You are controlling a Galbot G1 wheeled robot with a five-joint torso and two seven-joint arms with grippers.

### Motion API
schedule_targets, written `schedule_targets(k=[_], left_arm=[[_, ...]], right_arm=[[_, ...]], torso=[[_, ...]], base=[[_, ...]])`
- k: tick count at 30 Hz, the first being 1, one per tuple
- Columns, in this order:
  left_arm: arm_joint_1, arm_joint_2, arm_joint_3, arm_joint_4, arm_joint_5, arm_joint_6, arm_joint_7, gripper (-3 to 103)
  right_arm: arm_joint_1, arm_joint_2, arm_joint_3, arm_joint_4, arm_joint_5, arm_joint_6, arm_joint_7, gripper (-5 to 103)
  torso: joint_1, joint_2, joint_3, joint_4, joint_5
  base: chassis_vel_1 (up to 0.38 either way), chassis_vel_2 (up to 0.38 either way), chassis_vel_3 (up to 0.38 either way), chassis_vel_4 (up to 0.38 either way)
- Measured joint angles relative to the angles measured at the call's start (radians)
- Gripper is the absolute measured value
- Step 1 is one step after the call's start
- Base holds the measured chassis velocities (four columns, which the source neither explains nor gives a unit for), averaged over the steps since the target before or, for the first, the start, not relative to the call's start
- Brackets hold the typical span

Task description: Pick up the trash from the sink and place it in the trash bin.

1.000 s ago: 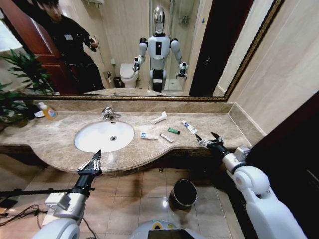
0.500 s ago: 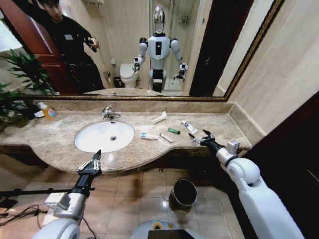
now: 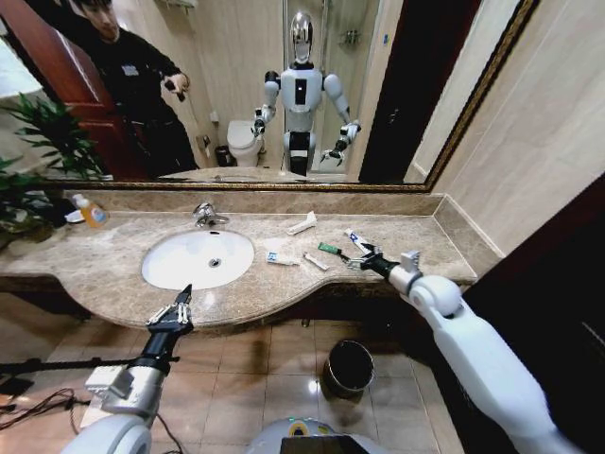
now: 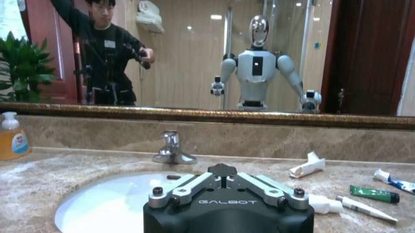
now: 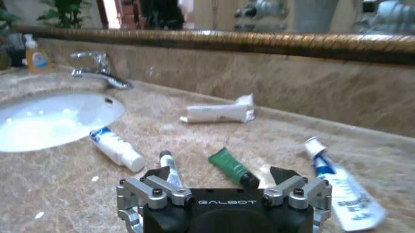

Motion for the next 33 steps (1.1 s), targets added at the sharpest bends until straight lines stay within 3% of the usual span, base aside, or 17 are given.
schedule_targets(k=[7,14,22,23,24,25,26,28,33], left_arm=[[0.0,0.0,0.0,0.0,0.0,0.0,0.0,0],[0.0,0.0,0.0,0.0,0.0,0.0,0.0,0],[0.0,0.0,0.0,0.0,0.0,0.0,0.0,0],[0.0,0.0,0.0,0.0,0.0,0.0,0.0,0],[0.0,0.0,0.0,0.0,0.0,0.0,0.0,0],[0.0,0.0,0.0,0.0,0.0,0.0,0.0,0],[0.0,0.0,0.0,0.0,0.0,0.0,0.0,0],[0.0,0.0,0.0,0.0,0.0,0.0,0.0,0],[0.0,0.0,0.0,0.0,0.0,0.0,0.0,0]], right_arm=[[0.17,0.028,-0.118,-0.169,-0.018,-0.005,-0.011,100],[0.218,0.047,-0.152,-0.232,-0.031,-0.001,-0.023,103],[0.228,0.055,-0.153,-0.261,-0.038,-0.002,-0.035,96],[0.228,0.053,-0.149,-0.262,-0.038,-0.004,-0.033,86],[0.227,0.048,-0.144,-0.263,-0.038,-0.007,-0.033,86],[0.225,0.046,-0.14,-0.264,-0.038,-0.008,-0.033,76],[0.225,0.046,-0.14,-0.264,-0.038,-0.008,-0.033,76],[0.22,0.042,-0.134,-0.265,-0.038,-0.008,-0.033,65],[0.207,0.036,-0.132,-0.255,-0.037,-0.009,-0.033,62]], torso=[[0.0,0.0,0.0,0.0001,-0.0002],[0.0,0.0,0.0,0.0,-0.0001],[0.0,0.0,0.0,0.0,-0.0001],[0.0,0.0,0.0,0.0,0.0],[0.0,0.0,0.0,0.0,-0.0002],[0.0,0.0,0.0,0.0,-0.0002],[0.0,0.0,0.0,0.0,-0.0002],[0.0,0.0,0.0,0.0,-0.0001],[0.0,0.0,0.0,-0.0001,-0.0001]], base=[[0.0,0.0,0.0,0.0],[0.0,0.0,0.0,0.0],[0.0,0.0,0.0,0.0],[0.0,0.0,0.0,0.0],[0.0,0.0,0.0,0.0],[0.0,0.0,0.0,0.0],[0.0,0.0,0.0,0.0],[0.0,0.0,0.0,0.0],[0.0,0.0,0.0,0.0]])
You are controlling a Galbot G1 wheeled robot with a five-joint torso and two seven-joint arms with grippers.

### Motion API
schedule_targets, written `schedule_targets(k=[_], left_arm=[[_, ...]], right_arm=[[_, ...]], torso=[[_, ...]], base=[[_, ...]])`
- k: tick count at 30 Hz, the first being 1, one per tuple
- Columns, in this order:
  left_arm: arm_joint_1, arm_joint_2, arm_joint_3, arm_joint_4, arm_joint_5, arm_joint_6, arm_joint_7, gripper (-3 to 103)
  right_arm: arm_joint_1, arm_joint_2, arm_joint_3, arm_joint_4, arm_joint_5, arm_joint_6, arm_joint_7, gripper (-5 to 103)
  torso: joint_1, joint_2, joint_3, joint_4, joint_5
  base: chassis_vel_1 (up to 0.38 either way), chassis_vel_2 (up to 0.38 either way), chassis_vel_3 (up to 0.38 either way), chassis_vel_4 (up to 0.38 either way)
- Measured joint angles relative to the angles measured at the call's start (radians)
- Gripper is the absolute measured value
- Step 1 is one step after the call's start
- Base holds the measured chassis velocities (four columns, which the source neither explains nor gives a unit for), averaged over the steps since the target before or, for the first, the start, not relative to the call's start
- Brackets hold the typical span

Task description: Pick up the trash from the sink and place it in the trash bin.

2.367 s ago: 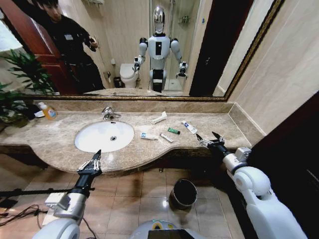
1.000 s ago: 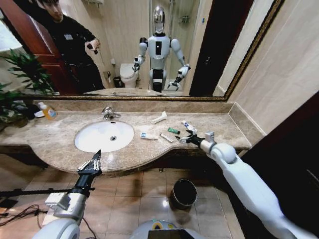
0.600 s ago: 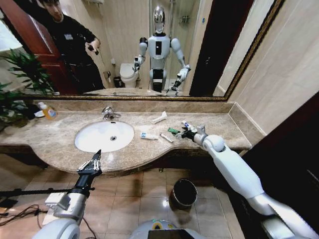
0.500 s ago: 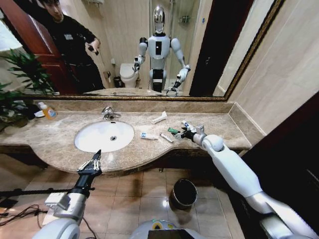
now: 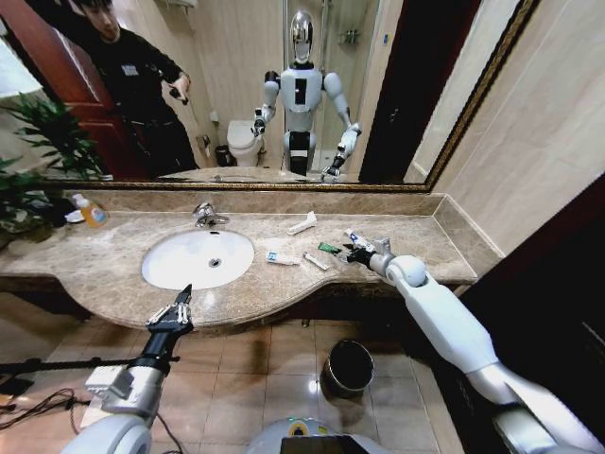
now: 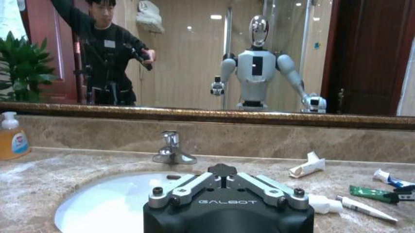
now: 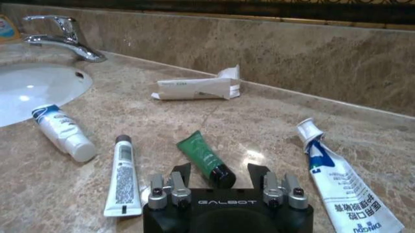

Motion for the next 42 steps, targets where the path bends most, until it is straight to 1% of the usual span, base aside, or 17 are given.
schedule_targets(k=[1,2,7,9,17,24,25,26,27,30,31,33,34,36,39,42], left_arm=[[0.0,0.0,0.0,0.0,0.0,0.0,0.0,0],[0.0,0.0,0.0,0.0,0.0,0.0,0.0,0],[0.0,0.0,0.0,0.0,0.0,0.0,0.0,0],[0.0,0.0,0.0,0.0,0.0,0.0,0.0,0],[0.0,0.0,0.0,0.0,0.0,0.0,0.0,0],[0.0,0.0,0.0,0.0,0.0,0.0,0.0,0],[0.0,0.0,0.0,0.0,0.0,0.0,0.0,0],[0.0,0.0,0.0,0.0,0.0,0.0,0.0,0],[0.0,0.0,0.0,0.0,0.0,0.0,0.0,0],[0.0,0.0,0.0,0.0,0.0,0.0,0.0,0],[0.0,0.0,0.0,0.0,0.0,0.0,0.0,0],[0.0,0.0,0.0,0.0,0.0,0.0,0.0,0],[0.0,0.0,0.0,0.0,0.0,0.0,0.0,0],[0.0,0.0,0.0,0.0,0.0,0.0,0.0,0],[0.0,0.0,0.0,0.0,0.0,0.0,0.0,0],[0.0,0.0,0.0,0.0,0.0,0.0,0.0,0]], right_arm=[[-0.001,0.0,0.0,0.002,0.0,0.0,-0.001,61],[-0.002,0.0,0.0,0.002,0.0,-0.001,-0.002,63],[-0.001,0.001,-0.002,0.0,0.0,-0.001,-0.007,63],[-0.001,0.001,-0.003,-0.001,0.0,0.0,-0.007,62],[0.002,-0.004,-0.006,-0.011,-0.001,0.002,-0.007,63],[0.0,0.003,-0.013,-0.015,-0.004,0.012,-0.007,60],[-0.001,0.007,-0.013,-0.015,-0.004,0.015,-0.007,58],[-0.001,0.008,-0.013,-0.015,-0.004,0.016,-0.006,53],[-0.002,0.009,-0.013,-0.015,-0.004,0.017,-0.006,51],[-0.003,0.009,-0.013,-0.015,-0.005,0.017,-0.006,47],[-0.004,0.01,-0.012,-0.013,-0.005,0.017,-0.005,43],[-0.006,0.01,-0.011,-0.012,-0.007,0.018,-0.005,43],[-0.008,0.009,-0.009,-0.01,-0.008,0.018,-0.004,33],[-0.012,0.008,-0.006,-0.007,-0.009,0.018,-0.004,22],[-0.016,0.005,-0.003,-0.001,-0.01,0.018,-0.004,19],[-0.019,0.003,-0.002,0.001,-0.013,0.019,-0.004,19]], torso=[[0.0,0.0,0.0,0.0,0.0],[0.0,0.0,0.0,0.0001,0.0],[0.0,0.0,0.0,0.0001,0.0],[0.0,0.0,0.0,0.0001,0.0],[0.0,0.0,0.0,0.0001,0.0],[0.0,0.0,0.0,0.0001,0.0],[0.0,0.0,0.0,0.0001,0.0],[0.0,0.0,0.0,0.0001,0.0],[0.0,0.0,0.0,0.0001,0.0],[0.0,0.0,0.0,0.0001,-0.0001],[0.0,0.0,0.0,0.0001,-0.0001],[0.0,0.0,0.0,0.0001,0.0],[0.0,0.0,0.0,0.0001,0.0],[0.0,0.0,0.0,0.0001,0.0],[0.0,0.0,0.0,0.0001,0.0],[0.0,0.0,0.0,0.0001,0.0]], base=[[0.0,0.0,0.0,0.0],[0.0,0.0,0.0,0.0],[0.0,0.0,0.0,0.0],[0.0,0.0,0.0,0.0],[0.0,0.0,0.0,0.0],[0.0,0.0,0.0,0.0],[0.0,0.0,0.0,0.0],[0.0,0.0,0.0,0.0],[0.0,0.0,0.0,0.0],[0.0,0.0,0.0,0.0],[0.0,0.0,0.0,0.0],[0.0,0.0,0.0,0.0],[0.0,0.0,0.0,0.0],[0.0,0.0,0.0,0.0],[0.0,0.0,0.0,0.0],[0.0,0.0,0.0,0.0]])
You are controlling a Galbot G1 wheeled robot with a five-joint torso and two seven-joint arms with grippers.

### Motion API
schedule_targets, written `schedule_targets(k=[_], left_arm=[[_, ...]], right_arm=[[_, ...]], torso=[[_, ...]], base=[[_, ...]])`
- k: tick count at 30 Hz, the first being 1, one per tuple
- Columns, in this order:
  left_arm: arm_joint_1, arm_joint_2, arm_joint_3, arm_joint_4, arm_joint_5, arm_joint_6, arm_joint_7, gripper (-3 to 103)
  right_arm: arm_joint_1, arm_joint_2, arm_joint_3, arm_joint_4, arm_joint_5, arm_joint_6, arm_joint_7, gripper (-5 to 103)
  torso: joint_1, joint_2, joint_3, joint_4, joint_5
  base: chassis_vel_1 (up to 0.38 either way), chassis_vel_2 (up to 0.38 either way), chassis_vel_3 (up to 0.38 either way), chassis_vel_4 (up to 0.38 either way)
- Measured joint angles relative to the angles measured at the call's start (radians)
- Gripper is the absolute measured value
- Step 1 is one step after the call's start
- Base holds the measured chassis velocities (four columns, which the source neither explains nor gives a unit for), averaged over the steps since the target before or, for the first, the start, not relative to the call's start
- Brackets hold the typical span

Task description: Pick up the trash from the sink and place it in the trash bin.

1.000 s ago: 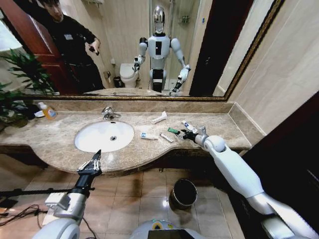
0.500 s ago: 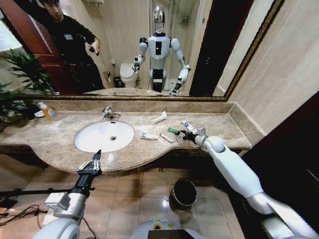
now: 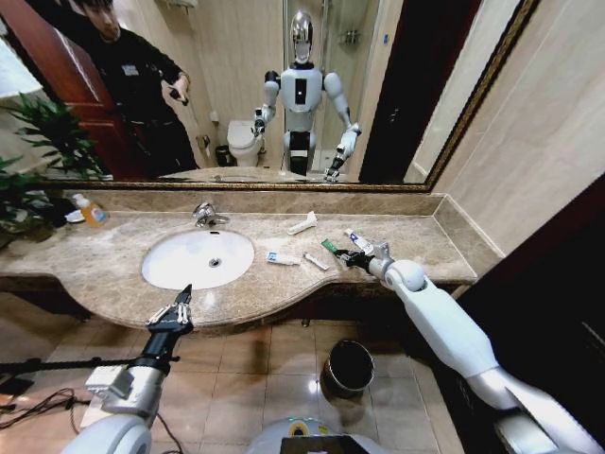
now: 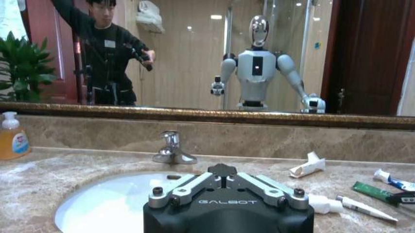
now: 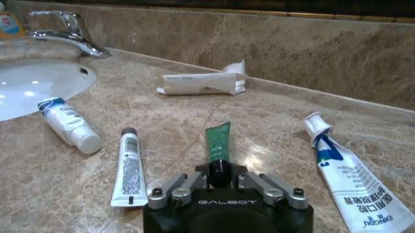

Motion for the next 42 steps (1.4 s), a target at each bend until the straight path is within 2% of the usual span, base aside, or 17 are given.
schedule_targets(k=[11,18,26,32,42], left_arm=[[0.0,0.0,0.0,0.0,0.0,0.0,0.0,0],[0.0,0.0,0.0,0.0,0.0,0.0,0.0,0],[0.0,0.0,0.0,0.0,0.0,0.0,0.0,0],[0.0,0.0,0.0,0.0,0.0,0.0,0.0,0],[0.0,0.0,0.0,0.0,0.0,0.0,0.0,0]], right_arm=[[-0.016,0.011,0.015,0.05,0.009,0.004,0.038,19],[-0.052,-0.019,0.061,0.121,0.04,0.0,0.049,19],[-0.227,-0.089,0.183,0.264,0.046,0.005,0.044,19],[-0.417,-0.139,0.351,0.402,0.068,0.014,0.016,19],[-0.597,-0.143,0.44,0.517,0.068,0.018,0.01,19]], torso=[[0.0,0.0,0.0,0.0,0.0001],[0.0,0.0,0.0,0.0001,0.0001],[0.0,0.0,0.0,0.0001,0.0004],[0.0,0.0,0.0,-0.0003,-0.0001],[0.0,0.0,0.0,0.0,0.0]], base=[[0.0,0.0,0.0,0.0],[0.0,0.0,0.0,0.0],[0.0,0.0,0.0,0.0],[0.0,0.0,0.0,0.0],[0.0,0.0,0.0,0.0]])
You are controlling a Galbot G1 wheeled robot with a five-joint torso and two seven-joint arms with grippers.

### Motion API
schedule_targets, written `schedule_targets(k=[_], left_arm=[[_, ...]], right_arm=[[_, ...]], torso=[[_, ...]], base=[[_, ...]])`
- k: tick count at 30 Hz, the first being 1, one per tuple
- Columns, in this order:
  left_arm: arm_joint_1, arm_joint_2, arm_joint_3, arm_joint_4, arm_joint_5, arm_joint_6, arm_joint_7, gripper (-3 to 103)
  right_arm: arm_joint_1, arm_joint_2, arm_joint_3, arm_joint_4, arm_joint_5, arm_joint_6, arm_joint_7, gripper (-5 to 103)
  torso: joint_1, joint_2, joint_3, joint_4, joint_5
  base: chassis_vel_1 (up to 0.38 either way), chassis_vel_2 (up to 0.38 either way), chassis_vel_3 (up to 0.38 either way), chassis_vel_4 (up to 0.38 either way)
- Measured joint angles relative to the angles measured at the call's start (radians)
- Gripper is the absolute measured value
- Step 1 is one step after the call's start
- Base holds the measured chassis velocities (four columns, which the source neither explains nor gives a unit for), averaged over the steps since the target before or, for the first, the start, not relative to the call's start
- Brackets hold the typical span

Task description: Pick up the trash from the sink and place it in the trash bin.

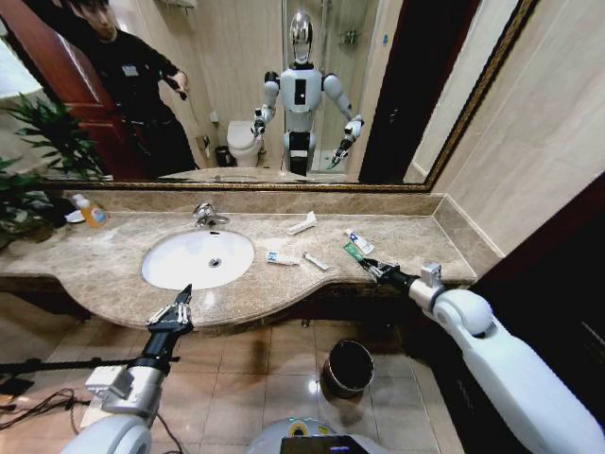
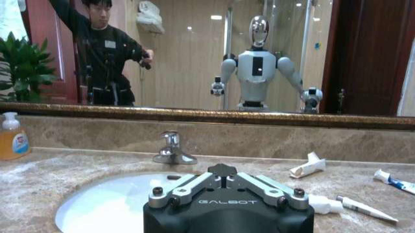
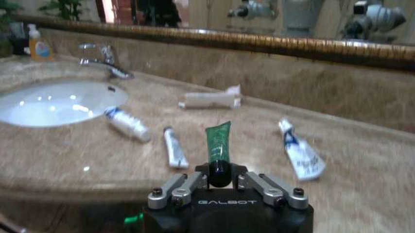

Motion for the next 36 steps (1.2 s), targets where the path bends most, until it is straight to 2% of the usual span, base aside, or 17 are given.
schedule_targets(k=[5,6,10,13,21,31,33,36], left_arm=[[0.0,0.0,0.0,0.0,0.0,0.0,0.0,0],[0.0,0.0,0.0,0.0,0.0,0.0,0.0,0],[0.0,0.0,0.0,0.0,0.0,0.0,0.0,0],[0.0,0.0,0.0,0.0,0.0,0.0,0.0,0],[0.0,0.0,0.0,0.0,0.0,0.0,0.0,0],[0.0,0.0,0.0,0.0,0.0,0.0,0.0,0],[0.0,0.0,0.0,0.0,0.0,0.0,0.0,0],[0.0,0.0,0.0,0.0,0.0,0.0,0.0,0]], right_arm=[[-0.104,0.011,0.07,0.006,-0.039,0.011,-0.11,19],[-0.104,0.011,0.07,0.006,-0.039,0.011,-0.11,19],[-0.149,0.013,0.107,-0.034,-0.066,0.051,-0.188,19],[-0.154,0.019,0.102,-0.058,-0.079,0.062,-0.192,19],[-0.134,0.09,0.058,-0.2,-0.178,0.106,-0.192,19],[-0.089,0.255,0.026,-0.434,-0.297,0.209,-0.181,19],[-0.086,0.263,0.024,-0.451,-0.301,0.214,-0.181,19],[-0.061,0.309,0.022,-0.567,-0.344,0.243,-0.179,19]], torso=[[0.0,0.0,0.0,0.0,0.0002],[0.0,0.0,0.0,0.0,0.0002],[0.0,0.0,0.0,-0.0001,0.0],[0.0,0.0,0.0,0.0,-0.0001],[0.0,0.0,0.0,0.0001,0.0],[0.0,0.0,0.0,0.0001,0.0],[0.0,0.0,0.0,0.0001,-0.0002],[0.0,0.0,0.0,0.0001,0.0]], base=[[0.0,0.0,0.0,0.0],[0.0,0.0,0.0,0.0],[0.0,0.0,0.0,0.0],[0.0,0.0,0.0,0.0],[0.0,0.0,0.0,0.0],[0.0,0.0,0.0,0.0],[0.0,0.0,0.0,0.0],[0.0,0.0,0.0,0.0]])
